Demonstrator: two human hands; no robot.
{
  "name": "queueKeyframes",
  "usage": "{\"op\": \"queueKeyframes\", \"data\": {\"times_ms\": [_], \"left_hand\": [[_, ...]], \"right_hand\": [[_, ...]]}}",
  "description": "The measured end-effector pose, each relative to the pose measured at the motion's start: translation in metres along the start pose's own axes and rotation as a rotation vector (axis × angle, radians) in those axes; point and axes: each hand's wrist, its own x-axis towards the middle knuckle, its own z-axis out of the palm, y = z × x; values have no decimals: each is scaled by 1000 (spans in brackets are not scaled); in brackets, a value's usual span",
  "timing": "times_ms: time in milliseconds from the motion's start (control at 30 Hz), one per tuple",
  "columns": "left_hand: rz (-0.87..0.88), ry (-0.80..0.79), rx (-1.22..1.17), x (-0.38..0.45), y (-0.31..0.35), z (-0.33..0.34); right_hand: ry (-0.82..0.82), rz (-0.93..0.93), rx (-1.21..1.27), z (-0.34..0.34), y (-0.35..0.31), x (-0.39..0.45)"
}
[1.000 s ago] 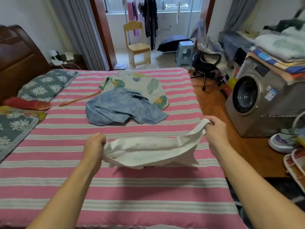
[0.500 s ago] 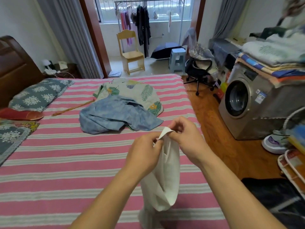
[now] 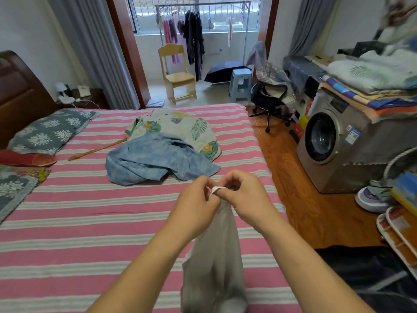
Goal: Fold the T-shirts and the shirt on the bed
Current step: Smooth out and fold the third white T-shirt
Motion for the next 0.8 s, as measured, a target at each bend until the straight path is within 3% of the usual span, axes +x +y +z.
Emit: {"op": "queueKeyframes", "data": {"times_ms": [100, 200, 300, 433, 600, 800], "left_hand": [[150, 82, 263, -3, 1, -2], [200, 217, 257, -5, 2, -1], [105, 213, 149, -4, 5, 5], [92, 298, 84, 8, 7, 0], [-164, 582, -371, 48, -19, -49], [-358, 902, -577, 72, -82, -128]], "right_hand": [[-7, 4, -22, -3, -1, 0], [-8, -28, -8, -9, 0, 4], [-47, -66, -60, -5, 8, 4], [69, -4, -428, 10, 42, -1], [194, 223, -743, -6, 95, 3], [282, 450, -908, -46, 125, 25]]}}
